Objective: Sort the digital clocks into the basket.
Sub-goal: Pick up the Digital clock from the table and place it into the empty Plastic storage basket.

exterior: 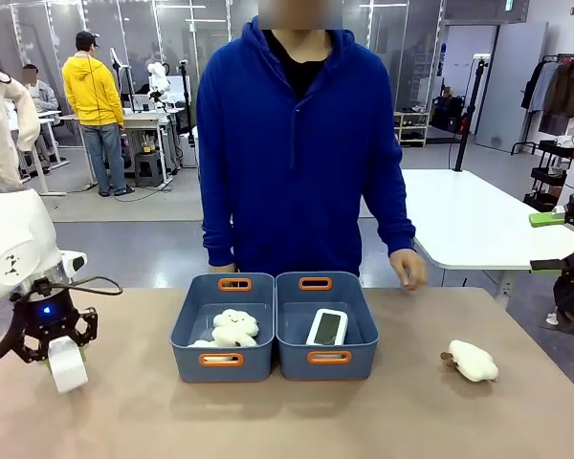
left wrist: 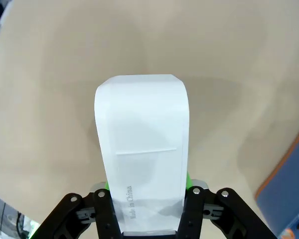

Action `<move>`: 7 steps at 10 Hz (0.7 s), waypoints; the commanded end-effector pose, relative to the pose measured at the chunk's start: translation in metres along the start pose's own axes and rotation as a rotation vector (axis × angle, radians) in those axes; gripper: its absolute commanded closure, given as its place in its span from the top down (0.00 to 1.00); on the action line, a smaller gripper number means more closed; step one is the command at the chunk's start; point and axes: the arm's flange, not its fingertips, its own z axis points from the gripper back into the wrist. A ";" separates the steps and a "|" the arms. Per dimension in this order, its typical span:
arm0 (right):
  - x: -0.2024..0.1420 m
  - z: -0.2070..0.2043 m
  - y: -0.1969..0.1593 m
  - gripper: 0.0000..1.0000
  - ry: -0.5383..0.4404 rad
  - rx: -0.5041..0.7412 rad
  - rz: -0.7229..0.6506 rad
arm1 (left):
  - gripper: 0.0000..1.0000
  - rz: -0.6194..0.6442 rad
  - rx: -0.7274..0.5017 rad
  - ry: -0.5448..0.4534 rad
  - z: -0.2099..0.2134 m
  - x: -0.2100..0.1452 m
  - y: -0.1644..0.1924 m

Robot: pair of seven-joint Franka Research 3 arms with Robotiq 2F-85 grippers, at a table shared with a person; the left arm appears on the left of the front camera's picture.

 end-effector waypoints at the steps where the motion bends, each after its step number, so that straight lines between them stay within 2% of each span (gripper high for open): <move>1: 0.001 0.000 0.001 1.00 -0.001 0.012 0.011 | 0.24 -0.195 -0.088 -0.073 0.055 -0.022 0.016; 2: 0.001 0.000 0.001 1.00 -0.001 0.012 0.011 | 0.24 -0.488 -0.207 -0.048 0.081 -0.033 0.025; 3: 0.001 0.000 0.001 1.00 -0.001 0.012 0.011 | 0.24 -0.680 -0.206 -0.102 0.085 -0.034 0.031; 4: 0.001 0.000 0.001 1.00 -0.001 0.012 0.011 | 0.24 -0.818 -0.313 -0.128 0.089 -0.041 0.026; 5: 0.001 0.000 0.001 1.00 -0.001 0.012 0.011 | 0.24 -1.027 -0.362 -0.202 0.095 -0.052 0.012; 6: 0.001 0.000 0.001 1.00 -0.001 0.012 0.011 | 0.24 -1.188 -0.498 -0.231 0.105 -0.069 -0.015; 7: 0.001 0.000 0.001 1.00 -0.001 0.012 0.011 | 0.24 -1.275 -0.573 -0.321 0.109 -0.081 -0.049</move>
